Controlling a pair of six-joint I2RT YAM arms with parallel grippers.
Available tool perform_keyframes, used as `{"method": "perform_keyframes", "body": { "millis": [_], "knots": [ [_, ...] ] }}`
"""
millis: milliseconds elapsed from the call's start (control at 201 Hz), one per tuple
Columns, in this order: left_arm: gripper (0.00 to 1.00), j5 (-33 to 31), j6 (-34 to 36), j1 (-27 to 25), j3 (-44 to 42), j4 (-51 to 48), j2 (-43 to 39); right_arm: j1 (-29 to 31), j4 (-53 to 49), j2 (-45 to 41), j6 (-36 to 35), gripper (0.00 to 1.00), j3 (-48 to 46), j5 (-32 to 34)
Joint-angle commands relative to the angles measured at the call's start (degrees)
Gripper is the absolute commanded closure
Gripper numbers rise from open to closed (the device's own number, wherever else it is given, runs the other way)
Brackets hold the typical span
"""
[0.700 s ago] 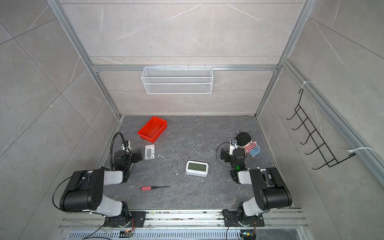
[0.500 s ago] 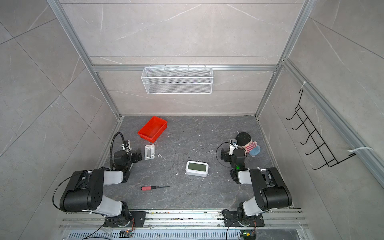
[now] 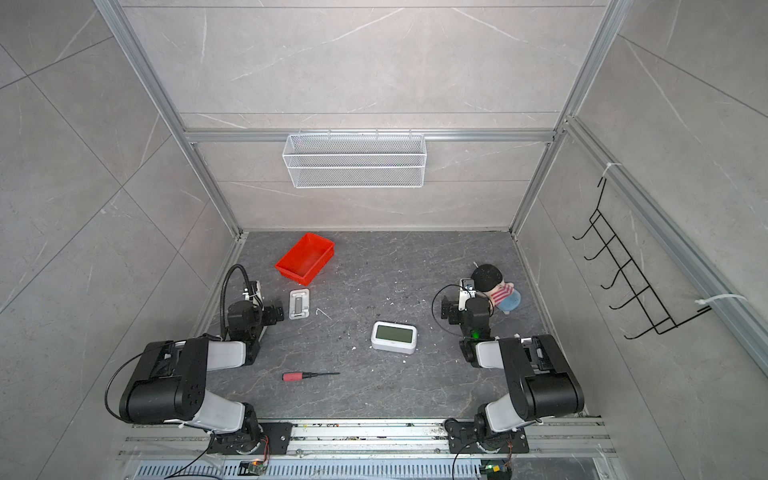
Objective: Put the screwdriver in the bin
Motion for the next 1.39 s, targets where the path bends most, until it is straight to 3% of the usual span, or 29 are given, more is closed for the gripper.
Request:
{"method": "perform_keyframes", "body": {
  "millis": [0, 463, 796, 995, 1244, 1389],
  "knots": [
    [0.0, 0.8, -0.78, 0.07, 0.7, 1.61, 0.07, 0.23, 1.26, 0.12, 0.89, 0.01, 1.14, -0.54],
    [0.0, 0.29, -0.11, -0.47, 0.44, 1.36, -1.16, 0.28, 1.85, -0.94, -0.2, 0.01, 0.39, -3.21],
    [0.0, 5.78, 5.31, -1.66, 1.39, -14.22, -16.49, 0.25, -6.87, -14.85, -3.47, 0.01, -1.65, -7.87],
    [0.0, 16.17, 15.01, -2.08, 4.67, -27.96, -26.09, 0.33, -15.92, -23.58, -6.22, 0.01, -0.47, -12.35],
    [0.0, 36.24, 29.56, -2.58, 10.13, -50.31, -34.13, 2.1, -34.14, -31.75, -8.64, 0.01, 6.05, -18.52],
    [0.0, 38.81, 31.99, -3.71, 12.3, -58.53, -37.16, 6.0, -44.44, -34.1, -13.65, 0.01, 10.97, -21.26]
  ]
}}
